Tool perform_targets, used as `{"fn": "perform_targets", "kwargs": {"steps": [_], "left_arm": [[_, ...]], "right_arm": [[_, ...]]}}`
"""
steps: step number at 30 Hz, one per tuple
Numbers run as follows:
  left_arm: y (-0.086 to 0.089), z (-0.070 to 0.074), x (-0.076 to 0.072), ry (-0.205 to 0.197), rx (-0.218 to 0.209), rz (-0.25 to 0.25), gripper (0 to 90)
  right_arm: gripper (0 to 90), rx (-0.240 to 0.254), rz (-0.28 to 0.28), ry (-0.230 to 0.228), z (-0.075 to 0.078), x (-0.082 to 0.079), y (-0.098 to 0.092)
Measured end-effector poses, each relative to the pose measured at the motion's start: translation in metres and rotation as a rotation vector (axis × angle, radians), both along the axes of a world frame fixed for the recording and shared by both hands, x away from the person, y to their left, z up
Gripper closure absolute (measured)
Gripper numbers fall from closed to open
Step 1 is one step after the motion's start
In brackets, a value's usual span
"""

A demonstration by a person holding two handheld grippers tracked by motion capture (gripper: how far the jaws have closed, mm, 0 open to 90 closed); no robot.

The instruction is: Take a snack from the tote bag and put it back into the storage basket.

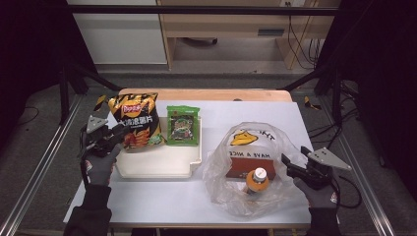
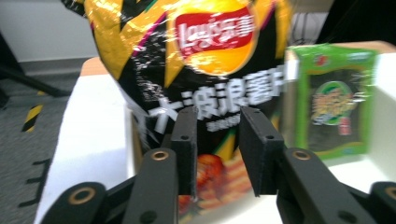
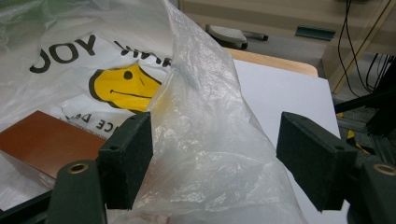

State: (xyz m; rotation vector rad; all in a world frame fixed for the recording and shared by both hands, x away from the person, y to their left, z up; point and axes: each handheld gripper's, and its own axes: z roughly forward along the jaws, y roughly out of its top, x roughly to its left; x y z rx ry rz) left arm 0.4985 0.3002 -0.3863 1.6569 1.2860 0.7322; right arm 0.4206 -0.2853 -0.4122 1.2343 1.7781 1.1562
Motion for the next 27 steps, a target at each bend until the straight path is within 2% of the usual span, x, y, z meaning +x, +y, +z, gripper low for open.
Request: {"fn": "perform_targets", "kwargs": {"steps": [1, 5, 7, 9, 15, 21, 27], "left_arm": [[0.0, 0.0, 0.0, 0.0, 0.0, 0.0, 65.4], [-0.003, 0.003, -0.018, -0.031, -0.035, -0.025, 62.6], [-0.007, 0.006, -0.024, -0.026, -0.021, -0.037, 61.1], [-0.011, 0.008, -0.03, -0.044, -0.036, -0.051, 59.8], [-0.029, 0.01, -0.047, -0.071, -0.008, -0.089, 54.4], [-0.045, 0.003, -0.054, -0.066, -0.002, -0.134, 49.2], [-0.06, -0.004, -0.057, -0.058, -0.003, -0.2, 43.8]], "right_arm": [[27.4, 0.001, -0.001, 0.0, 0.001, -0.001, 0.0], [27.5, 0.002, 0.001, -0.008, 0.002, -0.002, 0.0], [27.7, 0.003, 0.003, -0.011, 0.004, -0.003, 0.0], [27.9, 0.005, 0.007, -0.013, 0.005, -0.004, 0.001], [28.3, 0.007, 0.028, -0.029, 0.009, -0.008, 0.005], [29.2, 0.01, 0.053, -0.037, 0.013, -0.011, 0.009], [29.7, 0.013, 0.064, -0.042, 0.016, -0.014, 0.011]]}}
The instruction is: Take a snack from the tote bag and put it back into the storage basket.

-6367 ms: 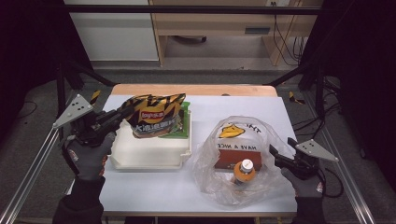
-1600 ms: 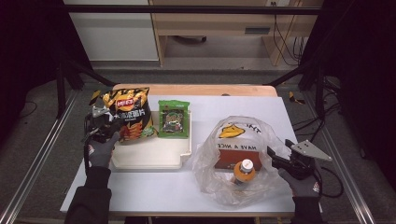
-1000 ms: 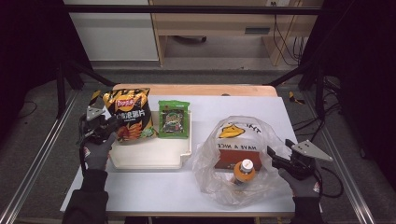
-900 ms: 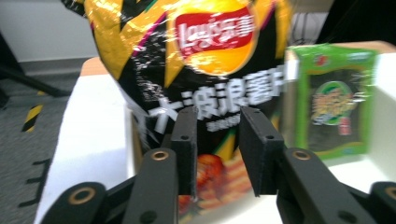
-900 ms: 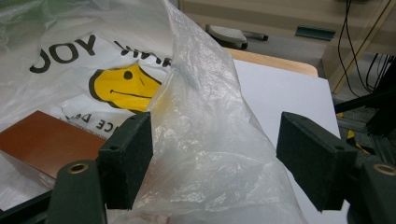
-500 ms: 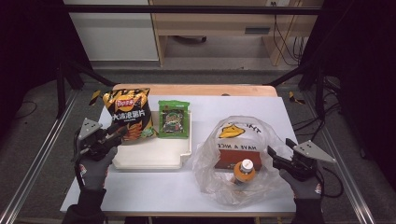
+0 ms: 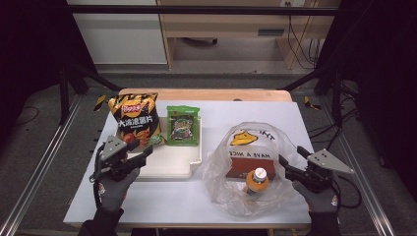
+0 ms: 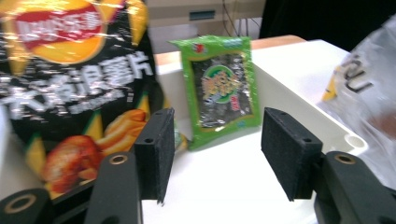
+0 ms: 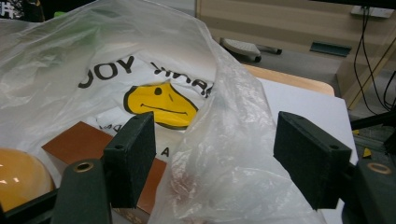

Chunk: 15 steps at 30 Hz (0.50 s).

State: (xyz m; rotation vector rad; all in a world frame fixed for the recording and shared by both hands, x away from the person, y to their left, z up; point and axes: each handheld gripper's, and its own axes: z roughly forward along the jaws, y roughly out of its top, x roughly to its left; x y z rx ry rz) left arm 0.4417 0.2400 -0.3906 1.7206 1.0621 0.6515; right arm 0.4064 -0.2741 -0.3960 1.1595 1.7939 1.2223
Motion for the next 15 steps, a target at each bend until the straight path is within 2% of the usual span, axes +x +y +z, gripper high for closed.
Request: {"fn": "perform_targets", "kwargs": {"steps": [11, 15], "left_arm": [[-0.032, 0.002, -0.009, -0.019, 0.021, -0.103, 36.2], [-0.041, 0.003, -0.011, -0.022, 0.027, -0.125, 35.0]], "right_arm": [[31.8, -0.007, 0.036, -0.004, 0.002, -0.002, 0.009], [32.4, -0.009, 0.041, 0.001, 0.001, -0.001, 0.011]]}}
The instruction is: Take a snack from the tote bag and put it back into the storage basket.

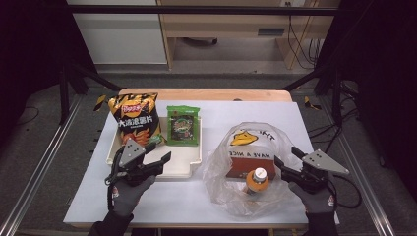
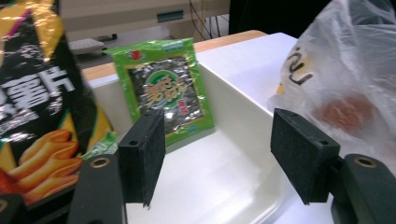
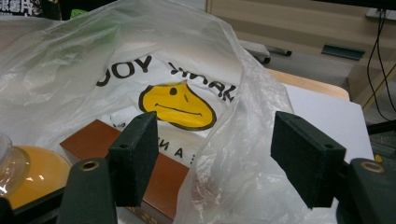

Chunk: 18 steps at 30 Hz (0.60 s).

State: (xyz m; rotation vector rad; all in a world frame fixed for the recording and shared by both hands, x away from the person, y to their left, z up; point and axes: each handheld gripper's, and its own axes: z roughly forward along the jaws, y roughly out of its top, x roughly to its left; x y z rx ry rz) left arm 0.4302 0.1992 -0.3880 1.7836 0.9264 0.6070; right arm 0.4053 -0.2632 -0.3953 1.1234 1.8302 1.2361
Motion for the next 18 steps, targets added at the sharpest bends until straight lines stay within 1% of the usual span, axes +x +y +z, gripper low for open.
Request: {"fn": "perform_targets", "kwargs": {"steps": [5, 6, 7, 9, 11, 12, 13, 14, 15, 18], "left_arm": [[-0.014, 0.004, -0.007, -0.019, 0.002, -0.042, 34.4], [-0.019, 0.005, -0.009, -0.024, 0.001, -0.061, 34.4], [-0.019, 0.005, -0.009, -0.024, 0.001, -0.061, 34.4], [-0.027, 0.007, -0.012, -0.033, 0.006, -0.082, 34.4], [-0.034, 0.008, -0.014, -0.04, 0.014, -0.096, 34.6], [-0.037, 0.008, -0.015, -0.04, 0.019, -0.105, 34.6], [-0.041, 0.009, -0.016, -0.037, 0.016, -0.116, 34.8], [-0.044, 0.01, -0.017, -0.037, 0.015, -0.121, 35.3], [-0.047, 0.011, -0.017, -0.041, 0.014, -0.127, 35.3], [-0.055, 0.017, -0.018, -0.056, 0.012, -0.141, 36.3]], "right_arm": [[34.7, -0.008, 0.014, 0.006, -0.001, 0.001, 0.003], [35.2, -0.009, 0.015, 0.005, -0.001, 0.001, 0.004], [35.2, -0.009, 0.015, 0.005, -0.001, 0.001, 0.004], [36.6, -0.007, 0.018, 0.009, -0.001, 0.001, 0.005], [39.6, -0.014, 0.023, 0.008, -0.002, 0.001, 0.006], [39.6, -0.014, 0.023, 0.008, -0.002, 0.001, 0.006], [40.4, -0.013, 0.025, 0.012, -0.003, 0.0, 0.007], [43.8, -0.016, 0.034, 0.015, -0.003, 0.0, 0.008], [43.8, -0.016, 0.034, 0.015, -0.003, 0.0, 0.008], [47.5, -0.02, 0.043, 0.021, -0.004, -0.001, 0.009]]}}
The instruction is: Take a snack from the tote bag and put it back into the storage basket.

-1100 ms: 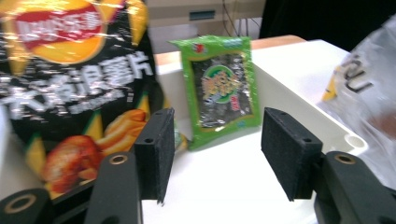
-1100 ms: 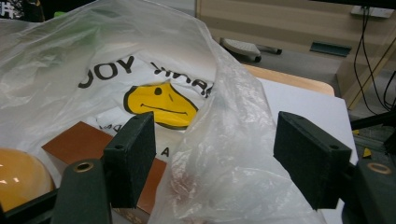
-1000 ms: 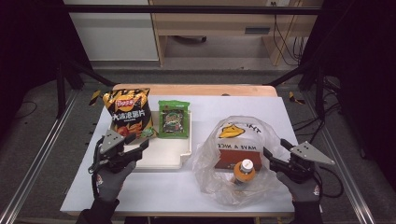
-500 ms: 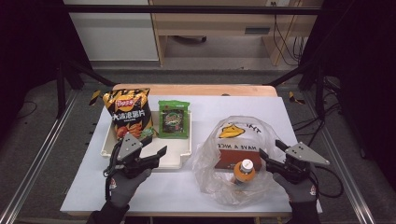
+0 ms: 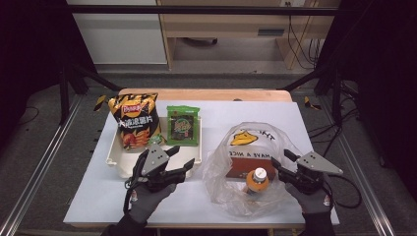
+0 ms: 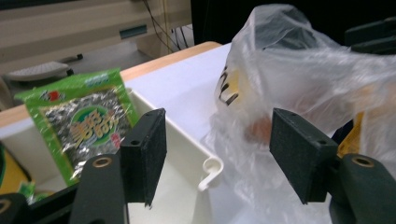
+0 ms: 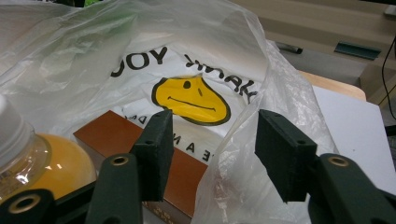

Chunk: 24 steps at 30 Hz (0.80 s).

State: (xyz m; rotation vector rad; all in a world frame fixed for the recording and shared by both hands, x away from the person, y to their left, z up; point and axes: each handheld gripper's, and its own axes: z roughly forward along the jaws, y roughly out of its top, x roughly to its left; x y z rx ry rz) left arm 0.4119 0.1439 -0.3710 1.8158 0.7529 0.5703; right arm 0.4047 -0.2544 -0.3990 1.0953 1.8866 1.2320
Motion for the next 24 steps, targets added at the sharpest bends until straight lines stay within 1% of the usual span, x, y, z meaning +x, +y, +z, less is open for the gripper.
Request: {"fn": "perform_targets", "kwargs": {"steps": [4, 5, 7, 10, 11, 12, 14, 15, 16, 18, 19, 20, 21, 23, 24], "left_arm": [[-0.012, 0.009, 0.0, -0.021, -0.007, -0.024, 39.9], [-0.018, 0.013, 0.001, -0.024, -0.017, -0.034, 41.2], [-0.026, 0.017, 0.001, -0.027, -0.027, -0.048, 43.9], [-0.038, 0.022, 0.002, -0.028, -0.03, -0.076, 48.3], [-0.043, 0.025, 0.003, -0.03, -0.031, -0.087, 50.9], [-0.048, 0.027, 0.003, -0.035, -0.029, -0.096, 50.9], [-0.06, 0.034, 0.006, -0.034, -0.029, -0.117, 54.1], [-0.067, 0.038, 0.007, -0.033, -0.03, -0.136, 55.8], [-0.074, 0.04, 0.007, -0.04, -0.026, -0.148, 57.3], [-0.085, 0.043, 0.008, -0.043, -0.003, -0.165, 60.1], [-0.093, 0.042, 0.01, -0.032, 0.008, -0.178, 61.2], [-0.097, 0.041, 0.011, -0.021, 0.013, -0.187, 63.4], [-0.102, 0.038, 0.013, -0.008, 0.028, -0.194, 63.4], [-0.108, 0.03, 0.018, 0.013, 0.071, -0.188, 66.5], [-0.108, 0.02, 0.023, 0.05, 0.089, -0.184, 67.7]], "right_arm": [[51.6, 0.003, -0.004, 0.0, 0.0, 0.0, -0.002], [53.0, 0.004, -0.005, 0.002, 0.0, 0.0, -0.002], [57.0, 0.002, -0.001, 0.011, -0.001, 0.0, -0.003], [62.1, 0.001, 0.006, 0.019, -0.001, 0.0, -0.002], [66.0, 0.0, 0.01, 0.026, -0.002, 0.001, -0.001], [66.0, 0.0, 0.01, 0.026, -0.002, 0.001, -0.001], [69.7, 0.001, 0.016, 0.03, -0.003, 0.001, -0.001], [71.2, -0.001, 0.019, 0.036, -0.003, 0.001, 0.0], [73.2, -0.003, 0.022, 0.04, -0.003, 0.001, 0.0], [76.0, -0.006, 0.028, 0.041, -0.003, 0.001, 0.001], [77.3, -0.007, 0.032, 0.041, -0.003, 0.002, 0.001], [79.6, -0.009, 0.039, 0.044, -0.004, 0.002, 0.002], [79.6, -0.009, 0.039, 0.044, -0.004, 0.002, 0.002], [81.8, -0.012, 0.053, 0.05, -0.005, 0.002, 0.003], [82.0, -0.014, 0.054, 0.053, -0.005, 0.003, 0.003]]}}
